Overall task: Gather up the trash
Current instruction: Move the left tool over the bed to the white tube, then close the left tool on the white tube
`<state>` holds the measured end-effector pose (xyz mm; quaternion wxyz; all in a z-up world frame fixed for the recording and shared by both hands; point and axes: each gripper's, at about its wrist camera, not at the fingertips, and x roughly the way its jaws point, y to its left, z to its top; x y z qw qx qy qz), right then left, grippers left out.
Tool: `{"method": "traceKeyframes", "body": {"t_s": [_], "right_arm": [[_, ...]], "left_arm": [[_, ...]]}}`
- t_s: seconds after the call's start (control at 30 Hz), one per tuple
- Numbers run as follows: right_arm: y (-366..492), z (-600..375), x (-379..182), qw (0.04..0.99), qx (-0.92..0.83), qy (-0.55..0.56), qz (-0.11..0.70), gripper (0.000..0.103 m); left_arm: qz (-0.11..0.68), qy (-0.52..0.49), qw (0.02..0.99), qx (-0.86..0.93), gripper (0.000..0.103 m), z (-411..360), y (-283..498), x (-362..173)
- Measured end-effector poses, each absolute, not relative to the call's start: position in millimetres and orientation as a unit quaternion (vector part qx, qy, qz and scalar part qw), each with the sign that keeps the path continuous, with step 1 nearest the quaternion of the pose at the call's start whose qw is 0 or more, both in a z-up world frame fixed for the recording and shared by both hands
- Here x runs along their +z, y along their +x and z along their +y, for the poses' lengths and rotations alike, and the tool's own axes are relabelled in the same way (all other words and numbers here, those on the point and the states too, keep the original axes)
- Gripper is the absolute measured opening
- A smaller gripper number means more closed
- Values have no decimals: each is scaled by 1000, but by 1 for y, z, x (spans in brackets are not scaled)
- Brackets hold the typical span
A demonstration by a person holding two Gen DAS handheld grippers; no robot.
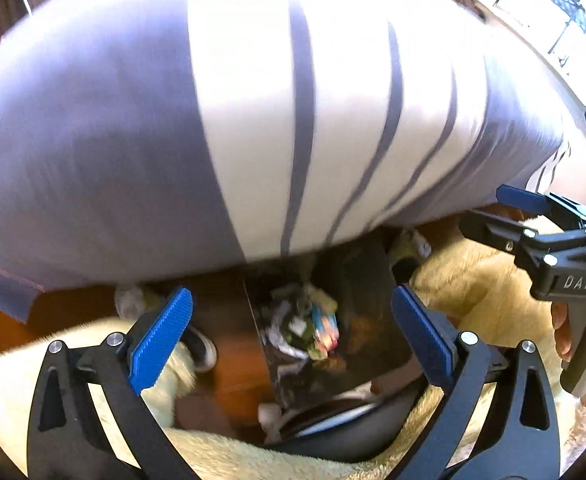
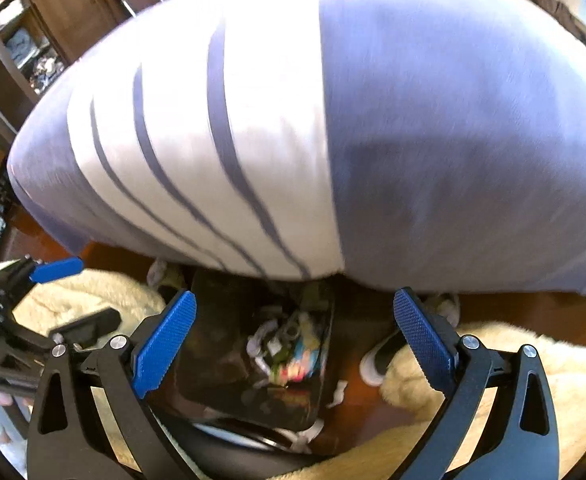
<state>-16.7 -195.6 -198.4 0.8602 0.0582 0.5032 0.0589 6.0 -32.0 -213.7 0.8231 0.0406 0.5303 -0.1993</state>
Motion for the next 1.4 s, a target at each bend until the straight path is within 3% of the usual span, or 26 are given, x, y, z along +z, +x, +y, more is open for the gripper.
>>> {"method": "traceKeyframes", "body": {"t_s": [0.3,0.8,1.2,1.37,1.4], "right_arm": [[1,-216,-137,902,35,52,427,99],[54,-248,-117,915,-4,49,400,99],[81,-249,-126,913,12,63,403,99],[79,-248,-124,913,10,66,403,99],[78,-248,-123,913,9,67,403,99]], "left_arm": [[454,58,869,-187,95,-40,48,-141],[430,38,885,-175,93,-55,173,-125],[429,52,881,-195,57,-100,240,-134],[433,59,879,-191,18,-104,247,-137],[433,61,879,-191,18,-104,246,-137]]}}
